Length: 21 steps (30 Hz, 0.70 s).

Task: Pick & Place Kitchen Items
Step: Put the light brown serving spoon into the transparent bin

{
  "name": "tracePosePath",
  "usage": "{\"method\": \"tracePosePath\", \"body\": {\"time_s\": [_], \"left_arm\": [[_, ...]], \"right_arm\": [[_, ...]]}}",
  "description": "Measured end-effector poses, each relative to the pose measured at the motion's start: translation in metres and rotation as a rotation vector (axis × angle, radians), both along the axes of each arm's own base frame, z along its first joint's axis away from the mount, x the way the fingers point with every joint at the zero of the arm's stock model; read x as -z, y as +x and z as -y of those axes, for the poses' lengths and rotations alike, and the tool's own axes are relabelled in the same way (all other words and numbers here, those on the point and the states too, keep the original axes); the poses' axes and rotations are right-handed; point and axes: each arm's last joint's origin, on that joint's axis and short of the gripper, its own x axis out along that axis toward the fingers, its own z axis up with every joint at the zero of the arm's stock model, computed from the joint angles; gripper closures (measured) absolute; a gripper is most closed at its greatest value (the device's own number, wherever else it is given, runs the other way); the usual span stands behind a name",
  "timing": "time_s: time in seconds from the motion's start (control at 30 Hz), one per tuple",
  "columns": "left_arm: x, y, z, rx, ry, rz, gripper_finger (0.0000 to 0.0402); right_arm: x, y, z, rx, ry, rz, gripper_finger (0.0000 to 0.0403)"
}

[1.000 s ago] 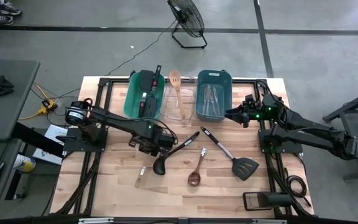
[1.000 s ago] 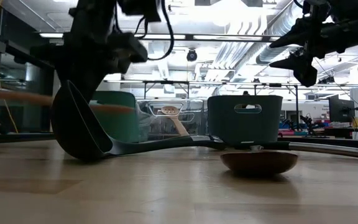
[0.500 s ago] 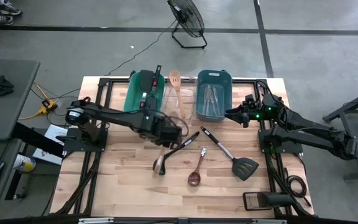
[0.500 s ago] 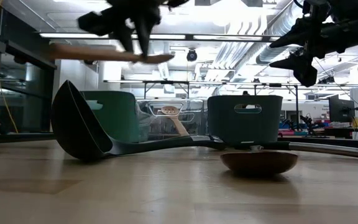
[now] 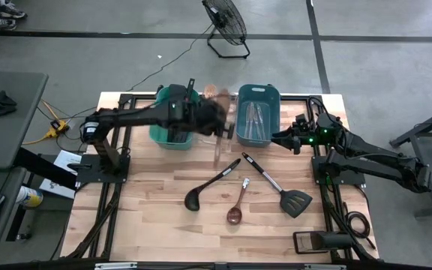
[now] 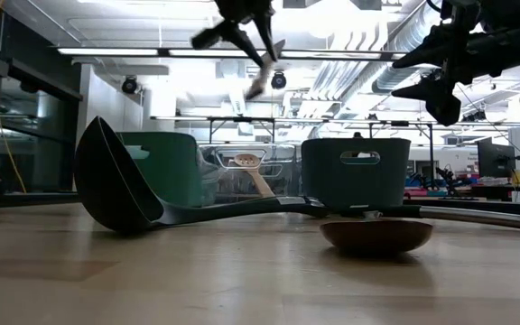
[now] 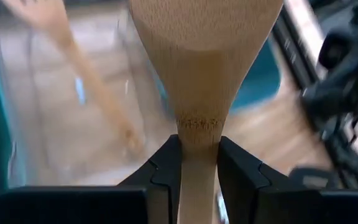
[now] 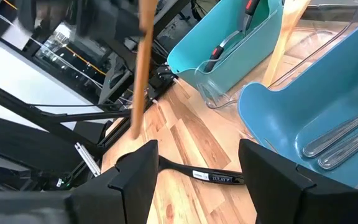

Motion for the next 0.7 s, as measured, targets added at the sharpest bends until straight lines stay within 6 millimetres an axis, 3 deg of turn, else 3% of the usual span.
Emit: {"method": "tracePosePath", "body": {"time_s": [0.2,0.43,0.7], "left_arm": [[-0.006,-0.001,-0.038,-0.042,0.071,0.052,0.0325],[-0.006,-0.009,-0.069,-0.171,0.160,0.028,0.0325],[0.019,0.000,-0.090,-0.225,0.162,-0.049,0.0325]], "right_arm": [[0.000,0.000,0.000,0.001,0.000,0.000,0.0188],[0.000,0.000,0.001,0.034,-0.008,-0.004,0.0188],[0.000,0.000,0.002,0.061,-0.014,-0.007,0.0188]]}}
